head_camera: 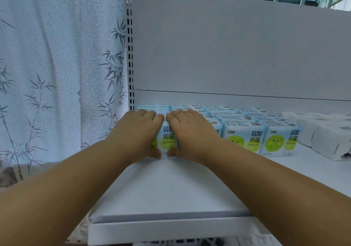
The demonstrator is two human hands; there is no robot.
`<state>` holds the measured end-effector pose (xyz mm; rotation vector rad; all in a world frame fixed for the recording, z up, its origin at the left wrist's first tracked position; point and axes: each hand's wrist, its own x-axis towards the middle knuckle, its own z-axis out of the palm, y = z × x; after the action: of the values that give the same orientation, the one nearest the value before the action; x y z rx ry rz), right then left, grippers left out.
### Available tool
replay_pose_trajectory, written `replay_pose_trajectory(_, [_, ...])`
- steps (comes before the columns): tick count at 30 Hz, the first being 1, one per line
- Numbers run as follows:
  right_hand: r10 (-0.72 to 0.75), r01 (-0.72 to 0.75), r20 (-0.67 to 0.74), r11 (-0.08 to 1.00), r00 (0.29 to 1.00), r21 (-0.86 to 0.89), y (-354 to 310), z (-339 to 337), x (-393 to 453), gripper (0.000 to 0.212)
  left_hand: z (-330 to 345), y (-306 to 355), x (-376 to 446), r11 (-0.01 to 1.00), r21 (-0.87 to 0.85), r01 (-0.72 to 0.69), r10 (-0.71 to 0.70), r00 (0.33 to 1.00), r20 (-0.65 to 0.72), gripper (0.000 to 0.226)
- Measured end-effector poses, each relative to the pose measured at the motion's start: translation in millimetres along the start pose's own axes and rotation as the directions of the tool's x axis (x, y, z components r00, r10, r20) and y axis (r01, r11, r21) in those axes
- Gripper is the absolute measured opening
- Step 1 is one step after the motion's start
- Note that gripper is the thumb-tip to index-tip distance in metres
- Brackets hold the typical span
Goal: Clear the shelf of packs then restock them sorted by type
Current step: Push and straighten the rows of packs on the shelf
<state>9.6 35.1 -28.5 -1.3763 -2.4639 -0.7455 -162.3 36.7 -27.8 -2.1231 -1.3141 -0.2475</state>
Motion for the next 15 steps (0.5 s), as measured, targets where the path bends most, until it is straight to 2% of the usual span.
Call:
replay_pose_trajectory(3, [0.022,-0.023,-0.017,0.999,1.000,-0.026,-3,1,2,0.097,1,-4,-5,0.997,-0.072,0.000,-0.003,0.999,-0.043,0.109])
replay_pose_trajectory(5, [0.030,-0.030,-0.011,0.999,0.999,-0.038,-3,1,3,0.099,-2,-10,-11,0.964,-0.241,0.108,-0.126,0.990,-0.059,0.115])
replay_pose_trajectory(7, [0.026,-0.025,0.004,0.999,1.000,-0.044,-2,1,3,0.101,-1,-17,-18,0.836,-0.476,0.273,-0.295,0.955,0.030,0.113])
replay_pose_trajectory(9, [0.021,-0.020,0.025,0.998,0.999,-0.052,-3,0,4,0.100,6,-18,-21,0.649,-0.649,0.398,-0.374,0.909,0.183,0.104])
replay_pose_trajectory(10, [0.022,-0.020,0.028,0.998,0.999,-0.056,-4,0,5,0.098,12,-17,-21,0.590,-0.684,0.429,-0.387,0.894,0.226,0.103])
replay_pose_trajectory(11, [0.024,-0.023,0.024,0.998,0.999,-0.059,-5,1,5,0.095,17,-15,-20,0.571,-0.696,0.435,-0.393,0.890,0.233,0.104])
replay_pose_trajectory(15, [0.064,-0.065,-0.011,0.991,0.998,-0.114,-12,7,1,0.087,28,-9,-19,0.600,-0.675,0.430,-0.430,0.884,0.181,0.110])
